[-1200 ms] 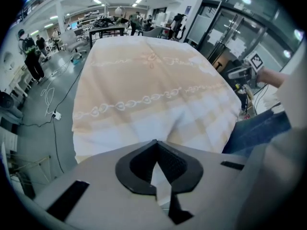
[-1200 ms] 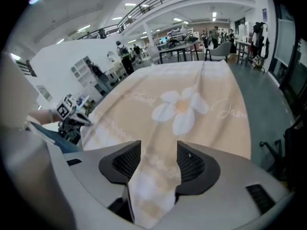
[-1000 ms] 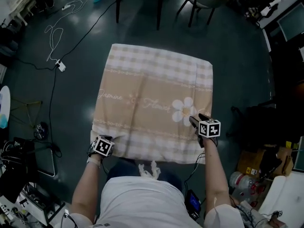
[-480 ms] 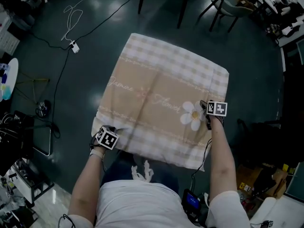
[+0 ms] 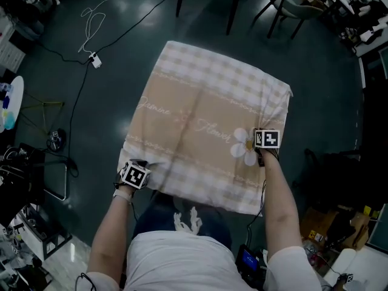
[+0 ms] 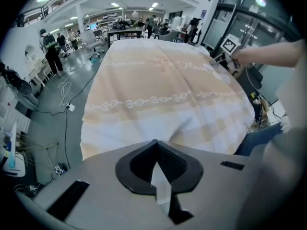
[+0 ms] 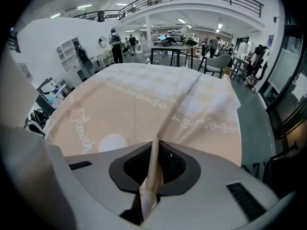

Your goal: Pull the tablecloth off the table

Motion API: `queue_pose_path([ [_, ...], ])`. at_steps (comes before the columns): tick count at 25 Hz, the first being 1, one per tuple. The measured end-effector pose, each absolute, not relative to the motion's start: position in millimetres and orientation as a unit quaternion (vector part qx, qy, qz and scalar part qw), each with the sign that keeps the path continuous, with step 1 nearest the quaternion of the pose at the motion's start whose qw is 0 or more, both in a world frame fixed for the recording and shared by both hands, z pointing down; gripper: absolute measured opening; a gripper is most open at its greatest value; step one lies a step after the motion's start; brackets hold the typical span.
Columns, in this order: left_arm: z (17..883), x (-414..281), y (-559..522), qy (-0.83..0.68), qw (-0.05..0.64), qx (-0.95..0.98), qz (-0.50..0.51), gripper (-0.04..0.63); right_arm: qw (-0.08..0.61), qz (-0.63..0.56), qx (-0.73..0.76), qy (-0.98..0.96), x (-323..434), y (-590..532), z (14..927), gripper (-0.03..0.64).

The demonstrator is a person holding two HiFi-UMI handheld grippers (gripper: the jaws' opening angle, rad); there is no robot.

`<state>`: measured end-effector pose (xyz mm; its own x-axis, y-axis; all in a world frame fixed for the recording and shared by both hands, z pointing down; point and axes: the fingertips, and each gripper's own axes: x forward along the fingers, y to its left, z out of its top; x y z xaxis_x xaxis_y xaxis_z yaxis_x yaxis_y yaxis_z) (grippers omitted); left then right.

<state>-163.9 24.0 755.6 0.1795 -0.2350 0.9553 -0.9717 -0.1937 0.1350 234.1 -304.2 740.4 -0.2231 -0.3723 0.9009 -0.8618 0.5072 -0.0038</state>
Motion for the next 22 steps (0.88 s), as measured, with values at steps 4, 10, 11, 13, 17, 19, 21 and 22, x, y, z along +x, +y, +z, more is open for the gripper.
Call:
queue_pose_path([
  [4,762,-165,27,-0.473,0.421,0.647,0.425,0.011,0.449,0.293,0.406,-0.740,213,-279,743,0.037],
  [10,758,-168,33,-0.486,0.424,0.654,0.396,0.012,0.453,0.291,0.397,-0.743,192,-233,744,0.032],
  [11,756,-167,34,-0.488,0.426,0.655,0.388,0.012,0.459,0.286,0.394,-0.743,190,-226,745,0.032],
  [13,746,-165,29,-0.493,0.430,0.663,0.365,0.012,0.466,0.279,0.392,-0.742,189,-215,745,0.032],
  [17,726,-169,6,-0.513,0.412,0.678,0.329,0.014,0.451,0.305,0.401,-0.737,190,-195,746,0.032],
  [19,720,-180,-15,-0.525,0.391,0.682,0.326,0.014,0.442,0.322,0.404,-0.733,190,-185,747,0.032],
  [21,719,-189,-38,-0.531,0.375,0.687,0.325,0.033,0.436,0.339,0.403,-0.730,189,-173,748,0.031],
  [22,719,-192,-51,-0.531,0.371,0.690,0.324,0.092,0.433,0.345,0.403,-0.729,189,-167,748,0.031],
])
